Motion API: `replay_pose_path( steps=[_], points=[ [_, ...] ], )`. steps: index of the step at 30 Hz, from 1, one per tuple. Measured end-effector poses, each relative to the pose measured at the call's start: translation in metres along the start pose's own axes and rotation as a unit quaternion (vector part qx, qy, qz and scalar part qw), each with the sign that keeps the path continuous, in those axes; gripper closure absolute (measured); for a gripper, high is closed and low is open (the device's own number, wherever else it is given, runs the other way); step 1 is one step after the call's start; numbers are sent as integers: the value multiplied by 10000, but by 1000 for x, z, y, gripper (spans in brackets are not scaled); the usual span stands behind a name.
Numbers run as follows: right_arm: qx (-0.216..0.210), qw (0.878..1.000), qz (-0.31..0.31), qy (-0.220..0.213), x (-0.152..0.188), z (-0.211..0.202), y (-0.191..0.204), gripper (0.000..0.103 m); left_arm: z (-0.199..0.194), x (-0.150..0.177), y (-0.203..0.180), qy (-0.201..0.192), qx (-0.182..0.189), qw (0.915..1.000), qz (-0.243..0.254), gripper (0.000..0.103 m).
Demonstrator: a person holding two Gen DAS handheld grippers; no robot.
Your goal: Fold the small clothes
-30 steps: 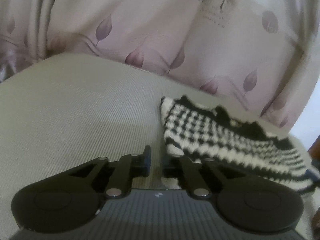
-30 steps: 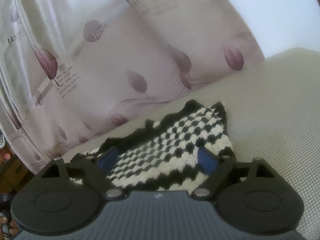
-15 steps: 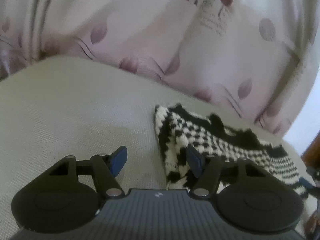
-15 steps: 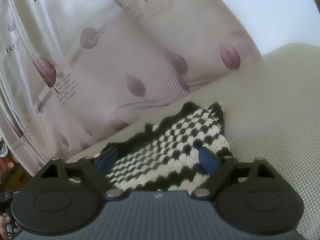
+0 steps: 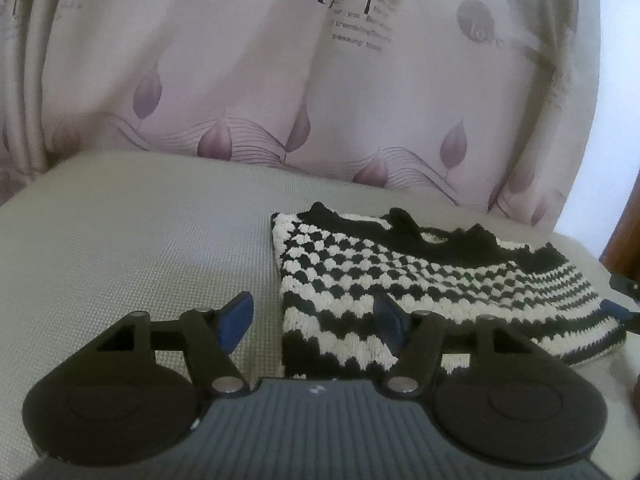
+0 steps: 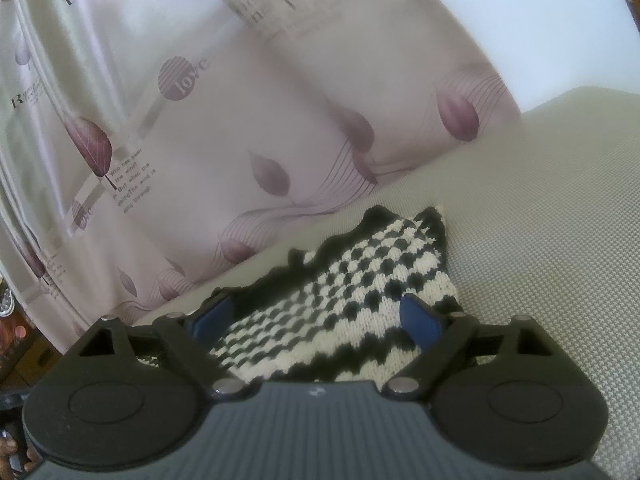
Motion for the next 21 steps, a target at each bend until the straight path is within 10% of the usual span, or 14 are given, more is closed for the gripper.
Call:
replay_pose_path(
  steps=[3,5,16,21],
  points=[
    [-9,10000,14,3,-1,0,0,11,8,3,3,135,28,9998,-132,46],
    [-9,10000,12,9,0,0,0,11,18,11,4,472,-18,9988,-101,91],
    [-46,10000,18,-20,0,-1,-1,11,-15,49,12,492,-240,9949,-845,90],
    [-45,9999,59,101,0,2,-1,9,-14,31,8,299,-273,9983,-423,82]
  ],
)
Point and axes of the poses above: each gripper's, at about its wrist camera, not at the fingertips, and z roughly the way its jaws point, y to its left, x to its underside, the point moved 8 cm from there along z, roughly the way its jaws point, and after that the axes turned 11 degrees about z, right-handed, at the moved point
